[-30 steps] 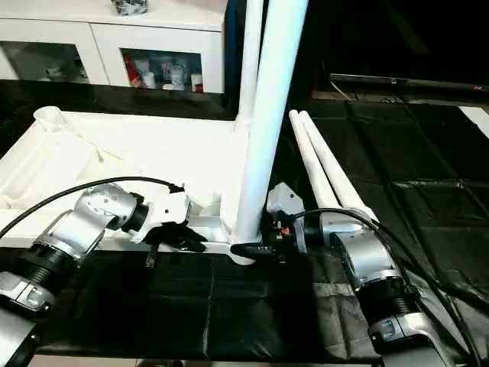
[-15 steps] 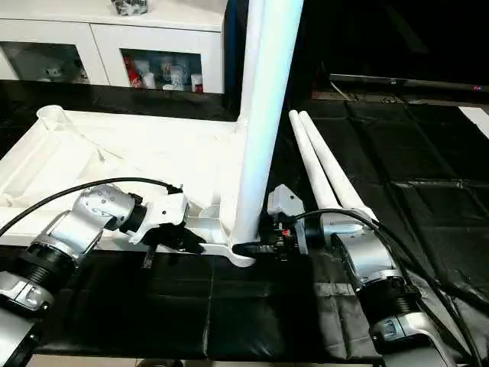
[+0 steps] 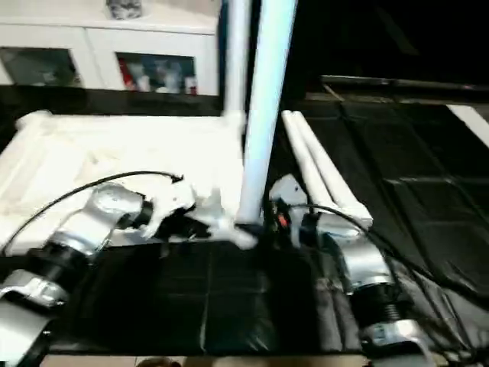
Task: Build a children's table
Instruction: Rotate leg to tighten
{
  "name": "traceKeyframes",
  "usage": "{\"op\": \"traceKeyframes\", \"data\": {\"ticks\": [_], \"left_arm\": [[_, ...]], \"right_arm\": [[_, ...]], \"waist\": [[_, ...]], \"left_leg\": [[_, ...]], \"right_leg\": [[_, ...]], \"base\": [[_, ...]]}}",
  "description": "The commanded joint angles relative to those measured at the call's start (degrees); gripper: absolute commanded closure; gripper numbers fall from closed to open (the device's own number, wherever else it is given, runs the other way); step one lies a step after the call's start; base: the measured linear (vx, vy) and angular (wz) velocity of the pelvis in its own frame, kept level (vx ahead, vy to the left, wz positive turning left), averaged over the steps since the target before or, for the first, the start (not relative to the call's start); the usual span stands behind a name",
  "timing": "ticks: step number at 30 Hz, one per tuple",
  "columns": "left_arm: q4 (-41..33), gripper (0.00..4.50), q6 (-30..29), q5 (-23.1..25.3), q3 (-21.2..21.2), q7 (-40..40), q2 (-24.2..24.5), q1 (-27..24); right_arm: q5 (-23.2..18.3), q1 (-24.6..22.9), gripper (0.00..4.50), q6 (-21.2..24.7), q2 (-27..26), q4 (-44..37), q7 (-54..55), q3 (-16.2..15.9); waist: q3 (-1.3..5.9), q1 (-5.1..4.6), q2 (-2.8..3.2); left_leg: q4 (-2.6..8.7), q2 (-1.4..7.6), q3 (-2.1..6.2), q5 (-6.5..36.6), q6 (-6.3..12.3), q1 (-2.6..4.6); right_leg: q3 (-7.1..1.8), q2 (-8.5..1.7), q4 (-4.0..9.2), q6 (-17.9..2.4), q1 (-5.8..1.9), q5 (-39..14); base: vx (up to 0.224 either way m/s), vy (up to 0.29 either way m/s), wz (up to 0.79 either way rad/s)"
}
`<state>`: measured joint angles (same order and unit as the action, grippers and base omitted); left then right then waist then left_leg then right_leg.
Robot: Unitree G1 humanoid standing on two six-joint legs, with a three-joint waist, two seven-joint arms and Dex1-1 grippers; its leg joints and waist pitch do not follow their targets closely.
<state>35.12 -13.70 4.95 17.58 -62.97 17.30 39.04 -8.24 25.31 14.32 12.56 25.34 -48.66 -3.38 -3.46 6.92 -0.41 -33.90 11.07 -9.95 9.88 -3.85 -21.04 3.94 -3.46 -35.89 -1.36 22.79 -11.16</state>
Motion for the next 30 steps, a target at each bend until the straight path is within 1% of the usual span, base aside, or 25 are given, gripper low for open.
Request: {"op": "traceKeyframes", "data": {"ticks": [1, 2, 3, 4, 5, 6, 7, 10, 12, 13, 14, 15, 16, 17, 18, 19, 20, 21, 22, 23, 26, 27, 28, 29, 30], "left_arm": [[-3.78, 4.5, -4.31, -2.09, -2.42, 8.29, -6.13, 3.31], [-4.51, 4.5, -6.71, -2.02, -3.12, 11.01, -8.07, 3.63], [-4.51, 4.5, -6.71, -2.02, -3.12, 11.01, -8.07, 3.63], [-5.24, 4.5, -8.15, -1.85, -3.22, 12.77, -9.32, 3.8], [-6.54, 4.5, -10.25, -1.59, -3.29, 15.74, -11.65, 4.06], [-6.54, 4.5, -10.25, -1.59, -3.29, 15.74, -11.65, 4.06], [-7.34, 4.5, -10.49, -1.09, -2.65, 16.24, -12.35, 3.88], [-7.83, 4.5, -10.29, -0.54, -1.96, 16.09, -12.52, 3.6], [-8.31, 4.5, -10.66, 0.18, -1.73, 16.07, -11.92, 3.22], [-8.35, 4.5, -10.72, 0.5, -1.66, 16.02, -11.56, 3.09], [-7.89, 4.5, -10.04, 0.92, -1.78, 15.9, -10.65, 2.95], [-7.76, 4.5, -9.84, 1.09, -1.84, 15.83, -9.93, 2.82], [-7.81, 4.5, -9.87, 1.18, -1.86, 15.83, -9.48, 2.72], [-7.58, 4.5, -8.89, 1.45, -1.77, 15.47, -8.52, 2.49], [-7.24, 4.5, -8.14, 1.56, -1.78, 15.0, -7.62, 2.31], [-6.93, 4.5, -7.0, 1.57, -1.76, 14.17, -6.68, 2.11], [-6.72, 4.5, -5.85, 1.43, -1.71, 13.11, -5.73, 1.87], [-6.46, 4.5, -5.21, 1.25, -1.73, 12.14, -4.95, 1.72], [-6.34, 4.5, -4.99, 1.2, -1.77, 11.71, -4.58, 1.65], [-6.26, 4.5, -4.84, 1.18, -1.8, 11.42, -4.34, 1.6], [-4.83, 4.5, 0.59, 0.9, -0.97, 5.66, -0.68, 0.82], [-4.61, 4.5, 1.72, 0.83, -0.69, 4.66, -0.1, 0.7], [-3.85, 4.5, 2.37, 0.56, -0.47, 3.15, 0.63, 0.58], [-3.0, 4.5, 3.56, 0.29, -0.27, 2.0, 1.16, 0.55], [-1.93, 4.5, 5.37, -0.26, 0.02, -0.29, 1.77, 0.37]], "right_arm": [[-0.44, 0.48, 1.87, 3.54, -7.36, 1.37, 6.06, -3.41], [-0.53, 1.17, 1.87, 4.67, -10.05, 2.38, 9.9, -2.68], [-0.53, 1.17, 1.87, 4.67, -10.05, 2.38, 9.9, -2.68], [-0.15, 2.09, 1.87, 5.48, -11.86, 3.47, 12.71, -2.38], [2.12, 4.45, 1.87, 5.5, -13.41, 6.45, 15.42, -3.62], [2.12, 4.45, 1.87, 5.5, -13.41, 6.45, 15.42, -3.62], [2.48, 5.59, 1.87, 5.18, -13.78, 7.89, 16.72, -3.32], [1.5, 6.14, 1.87, 5.28, -14.12, 8.38, 17.45, -1.94], [1.07, 5.51, 1.87, 5.63, -14.39, 7.13, 17.11, -0.93], [1.09, 5.15, 1.36, 5.63, -14.33, 6.58, 16.82, -0.75], [1.35, 4.21, 1.24, 4.89, -13.73, 5.62, 16.08, -0.78], [1.43, 3.61, 1.24, 4.56, -13.14, 5.14, 15.61, -0.89], [1.44, 3.28, 1.02, 4.41, -12.77, 4.91, 15.38, -0.96], [1.26, 2.66, 1.02, 3.76, -11.86, 4.38, 14.71, -1.01], [0.92, 2.1, 0.87, 3.26, -10.9, 3.79, 13.85, -0.89], [0.56, 1.46, 0.76, 2.44, -9.85, 2.95, 12.48, -0.9], [0.13, 0.8, 0.76, 1.74, -8.73, 1.98, 10.93, -0.95], [-0.31, 0.27, 0.68, 1.41, -7.67, 1.08, 9.48, -0.87], [-0.42, 0.01, 0.45, 1.31, -7.22, 0.62, 8.81, -0.71], [-0.5, -0.16, 0.45, 1.25, -6.91, 0.32, 8.36, -0.61], [-1.37, -1.6, 0.17, -1.3, -1.89, -2.4, 2.14, 0.47], [-1.45, -1.72, 0.17, -1.79, -1.15, -2.62, 1.22, 0.56], [-1.25, -1.63, 0.01, -2.78, 0.28, -2.47, -0.07, 0.76], [-1.26, -1.55, 0.01, -3.4, 1.37, -2.37, -1.35, 0.88], [-1.59, -1.38, 0.01, -3.79, 3.05, -2.34, -3.98, 0.79]], "waist": [[3.96, -0.12, -0.1], [3.86, -0.51, -0.09], [3.86, -0.79, -0.07], [3.94, -0.8, -0.06], [3.87, -1.0, 0.2], [3.88, -1.29, 0.18], [3.92, -1.44, 0.07], [3.98, -1.42, 0.07], [4.08, -1.44, 0.14], [4.13, -1.42, 0.17], [4.13, -1.47, 0.22], [4.1, -1.5, 0.29], [4.09, -1.46, 0.29], [4.08, -1.45, 0.46], [4.06, -1.4, 0.35], [4.05, -1.35, 0.65], [4.05, -1.35, 0.65], [4.13, -1.42, 0.47], [4.11, -1.44, 0.46], [4.1, -1.47, 0.43], [4.16, -1.23, 0.46], [4.22, -1.26, 0.47], [4.25, -1.24, 0.44], [4.26, -1.28, 0.57], [4.27, -1.25, 0.57]], "left_leg": [[4.0, 2.04, 0.98, 11.47, -0.24, 0.56], [4.07, 2.13, 0.85, 11.33, -0.4, 0.52], [4.07, 2.02, 0.96, 11.85, -0.39, 0.61], [4.01, 1.92, 0.99, 11.68, -0.29, 0.61], [4.0, 1.97, 0.95, 11.42, -0.12, 0.53], [4.04, 2.02, 0.91, 11.47, -0.35, 0.5], [3.97, 1.9, 0.88, 11.63, -0.08, 0.64], [3.86, 1.82, 0.82, 10.24, 0.92, 0.33], [3.87, 1.89, 0.81, 9.57, 1.23, 0.29], [3.9, 1.99, 0.88, 9.33, 1.32, 0.31], [3.91, 2.03, 0.84, 9.28, 1.43, 0.39], [3.9, 2.02, 0.8, 9.37, 1.5, 0.4], [3.92, 2.03, 0.81, 9.59, 1.5, 0.43], [3.92, 2.01, 0.81, 9.9, 1.37, 0.43], [3.98, 2.02, 0.82, 10.43, 1.35, 0.45], [3.95, 1.98, 0.84, 10.65, 1.33, 0.4], [3.95, 1.98, 0.84, 10.65, 1.33, 0.4], [3.93, 2.03, 0.83, 10.51, 1.55, 0.33], [4.0, 2.01, 0.88, 10.27, 1.63, 0.26], [3.96, 2.02, 0.8, 10.3, 1.78, 0.39], [3.89, 2.11, 0.85, 10.33, 2.25, 0.37], [3.88, 2.11, 0.84, 9.77, 2.44, 0.24], [3.91, 2.16, 0.89, 9.43, 2.41, 0.27], [3.82, 2.18, 0.79, 9.17, 2.54, 0.38], [3.78, 2.16, 0.8, 9.13, 2.67, 0.32]], "right_leg": [[-2.88, -5.32, 5.27, -9.75, -2.84, -17.04], [-2.99, -5.2, 5.21, -9.96, -2.74, -16.41], [-2.88, -5.21, 5.35, -10.19, -2.74, -16.9], [-2.83, -5.23, 5.4, -10.01, -2.88, -17.05], [-2.98, -5.21, 5.36, -10.22, -2.76, -16.16], [-2.94, -5.11, 5.21, -10.45, -2.74, -15.75], [-2.89, -5.02, 5.44, -10.48, -2.8, -15.55], [-3.04, -4.98, 5.26, -10.23, -3.0, -12.93], [-3.04, -4.88, 5.02, -10.64, -3.04, -10.58], [-3.01, -4.92, 4.88, -10.94, -3.14, -9.53], [-3.01, -4.84, 4.83, -11.2, -3.06, -8.72], [-3.04, -4.89, 4.81, -11.45, -3.06, -8.23], [-3.03, -4.9, 4.85, -11.49, -3.07, -8.37], [-3.06, -4.96, 4.9, -11.49, -3.09, -8.72], [-3.04, -4.97, 5.05, -11.24, -3.11, -9.35], [-3.08, -4.97, 5.05, -11.06, -3.17, -9.31], [-3.08, -4.97, 5.05, -11.06, -3.17, -9.31], [-3.09, -4.96, 5.0, -11.03, -3.3, -8.32], [-3.05, -4.94, 5.0, -11.04, -3.38, -8.1], [-3.02, -4.81, 4.97, -11.26, -3.28, -7.8], [-3.02, -4.95, 4.98, -11.4, -3.35, -7.66], [-3.02, -4.84, 4.76, -11.63, -3.43, -6.38], [-2.96, -4.84, 4.66, -11.84, -3.41, -5.71], [-2.96, -4.87, 4.58, -12.4, -3.26, -4.89], [-2.93, -4.9, 4.58, -12.64, -3.31, -4.68]], "base": [[0.0, 0.0, 0.0], [0.0, 0.0, 0.0], [0.0, 0.0, 0.0], [0.0, 0.0, 0.0], [0.0, 0.0, 0.0], [0.0, 0.0, 0.0], [0.0, 0.0, 0.0], [0.0, 0.0, 0.0], [0.0, 0.0, 0.0], [0.0, 0.0, 0.0], [0.0, 0.0, 0.0], [0.0, 0.0, 0.0], [0.0, 0.0, 0.0], [0.0, 0.0, 0.0], [0.0, 0.0, 0.0], [0.0, 0.0, 0.0], [0.0, 0.0, 0.0], [0.0, 0.0, 0.0], [0.0, 0.0, 0.0], [0.0, 0.0, 0.0], [0.0, 0.0, 0.0], [0.0, 0.0, 0.0], [0.0, 0.0, 0.0], [0.0, 0.0, 0.0], [0.0, 0.0, 0.0]]}}
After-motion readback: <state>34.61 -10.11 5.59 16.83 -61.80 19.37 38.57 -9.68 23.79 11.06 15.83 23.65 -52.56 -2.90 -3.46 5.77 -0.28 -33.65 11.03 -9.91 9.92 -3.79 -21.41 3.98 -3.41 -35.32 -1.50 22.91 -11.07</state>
